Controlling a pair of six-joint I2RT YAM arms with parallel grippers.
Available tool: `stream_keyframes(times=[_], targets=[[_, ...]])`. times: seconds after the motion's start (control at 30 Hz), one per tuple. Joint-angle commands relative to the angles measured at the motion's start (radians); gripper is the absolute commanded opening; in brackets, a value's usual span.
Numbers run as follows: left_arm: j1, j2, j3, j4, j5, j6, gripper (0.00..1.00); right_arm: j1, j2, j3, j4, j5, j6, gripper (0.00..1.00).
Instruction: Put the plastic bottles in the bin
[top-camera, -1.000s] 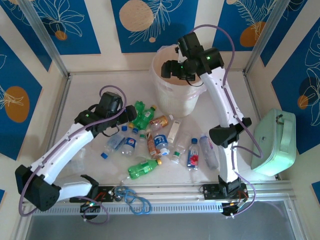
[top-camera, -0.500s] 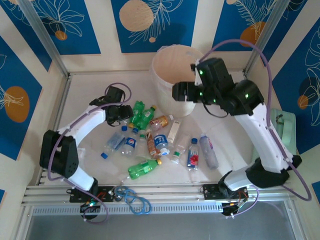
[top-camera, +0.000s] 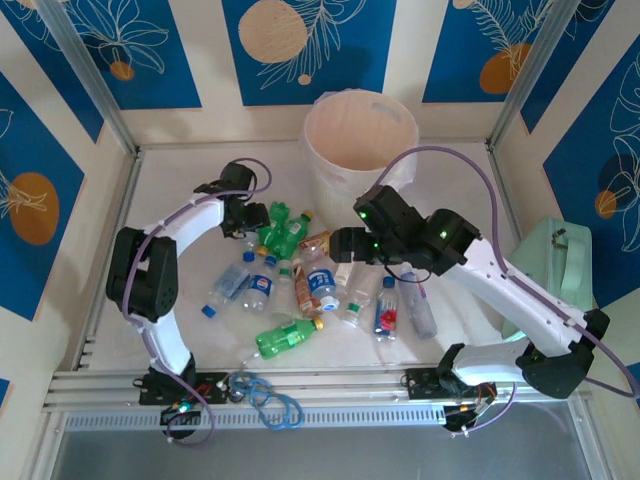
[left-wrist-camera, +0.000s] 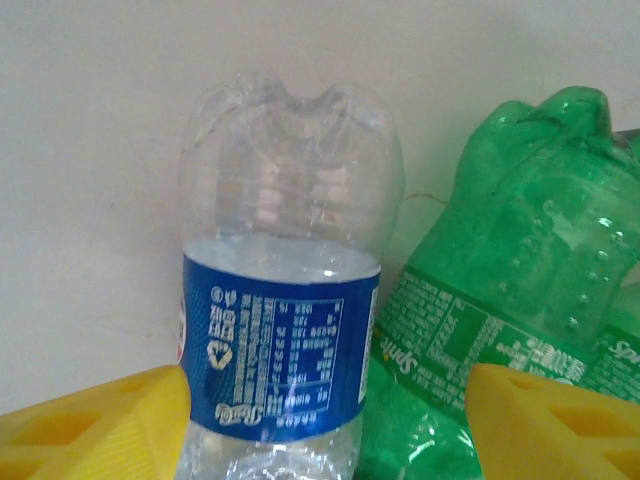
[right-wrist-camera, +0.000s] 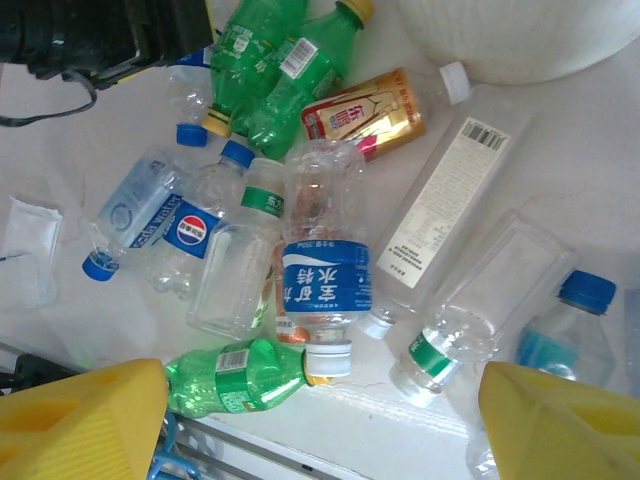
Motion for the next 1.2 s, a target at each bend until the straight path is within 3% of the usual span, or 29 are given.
stream_keyframes(times=[0.0, 0.37, 0.87, 1.17], targets=[[0.009, 0.029, 0.031, -0.009, -0.027, 0.023, 0.73, 0.017, 0.012, -0.012, 0.032, -0.002, 0.046, 0.82], [0.031, 0.114, 0.037, 0.01, -0.057, 0.032, 0.71, 0.032, 0.008, -0.035, -0.002, 0.086, 0.115, 0.83], [0.052, 0.14, 0.006, 0.046, -0.014, 0.038, 0.6, 0.02, -0.017, -0.076, 0.023, 0.062, 0.137, 0.82], [0.056, 0.074, 0.01, 0.033, 0.011, 0.027, 0.54, -0.012, -0.066, -0.116, 0.049, 0.048, 0.132, 0.82]])
